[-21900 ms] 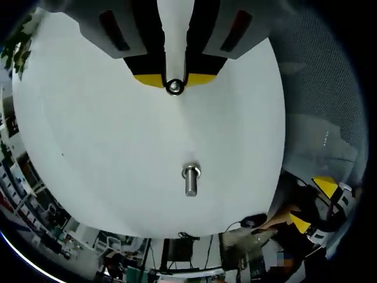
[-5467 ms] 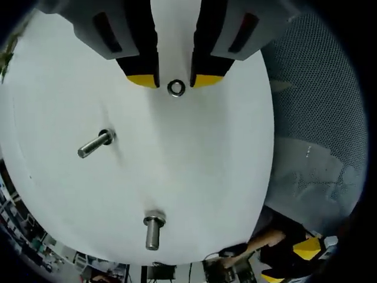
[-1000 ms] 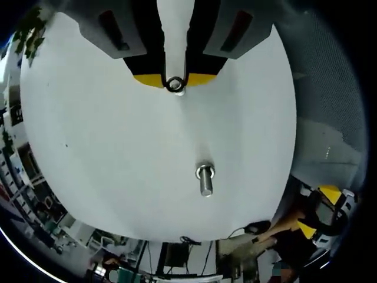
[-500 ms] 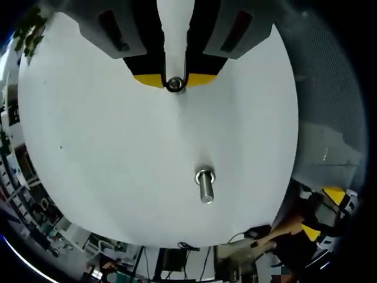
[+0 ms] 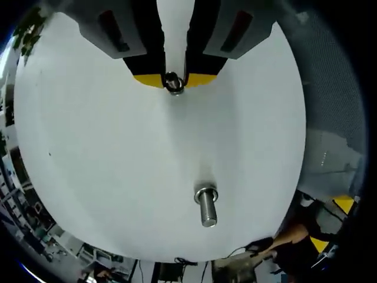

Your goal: Place the washer onto the threaded stud by aligning its center hole with the stud, sliding it down to the base, and recovering from edge contact or off-axis alignment until the washer reaches the visible bottom stop.

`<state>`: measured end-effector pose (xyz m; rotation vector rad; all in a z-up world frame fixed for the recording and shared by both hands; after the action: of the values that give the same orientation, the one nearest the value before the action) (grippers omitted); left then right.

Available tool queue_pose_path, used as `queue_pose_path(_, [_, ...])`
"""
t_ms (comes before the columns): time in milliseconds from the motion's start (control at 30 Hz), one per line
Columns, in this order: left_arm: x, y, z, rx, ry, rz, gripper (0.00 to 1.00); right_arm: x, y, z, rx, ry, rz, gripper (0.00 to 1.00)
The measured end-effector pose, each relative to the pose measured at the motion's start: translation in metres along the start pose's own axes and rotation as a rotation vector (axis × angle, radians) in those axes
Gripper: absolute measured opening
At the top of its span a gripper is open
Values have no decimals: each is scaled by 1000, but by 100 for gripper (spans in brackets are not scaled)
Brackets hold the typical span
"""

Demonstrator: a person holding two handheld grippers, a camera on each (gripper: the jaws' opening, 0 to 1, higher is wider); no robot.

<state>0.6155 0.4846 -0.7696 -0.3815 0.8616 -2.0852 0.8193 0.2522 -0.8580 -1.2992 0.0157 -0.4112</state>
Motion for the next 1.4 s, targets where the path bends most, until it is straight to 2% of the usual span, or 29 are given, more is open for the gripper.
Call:
queue_pose_path(167, [0,1,-1,-10,2,-2,31,-1,5,-6,-17,10,8,14])
queue_pose_path(367, [1,3,-1,-20,6,-12,31,4,8,-10,-5,64,16,17])
queue_pose_path(467, [1,3,-2,-25,6,-18,31,1,4,-16,12,86,4,22])
queue_pose_path(633, [1,4,-1,-16,1,-31,32,-6,-9,-26,51,114,-3,22])
queue_pose_path(833, [2,3,1,1,-3,-48,32,-12,-35,-41,140,200,-44,22])
queue_pose_path(967, [2,1,2,29,-16,-54,32,-18,-58,-52,230,292,-91,22])
queue_pose_path(1033, [2,-1,3,42,-20,-56,32,-21,-69,-54,272,310,-117,23])
queue_pose_path(1133, [3,-2,5,66,-21,-69,32,-34,-95,-55,354,292,-180,24])
queue_pose_path(1233, [8,-2,7,81,-3,-92,32,-47,-113,-57,409,297,-205,24])
queue_pose_path(1333, [11,-5,9,108,11,-97,32,-61,-130,-59,481,363,-227,27])
queue_pose_path(1400, [11,-7,10,123,17,-97,32,-71,-139,-62,507,419,-228,28])
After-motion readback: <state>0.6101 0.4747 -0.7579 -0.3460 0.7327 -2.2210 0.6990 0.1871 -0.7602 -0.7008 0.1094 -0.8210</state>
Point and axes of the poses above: the point that each gripper's makers call its tool centre point, and the gripper's own axes: y roughly forward along the fingers, x roughly to its right, z roughly out of its top, the point moved 10 cm from there along -y, roughly backward along the fingers, and after that the axes turned 8 degrees about -z, right-handed, at the moved point
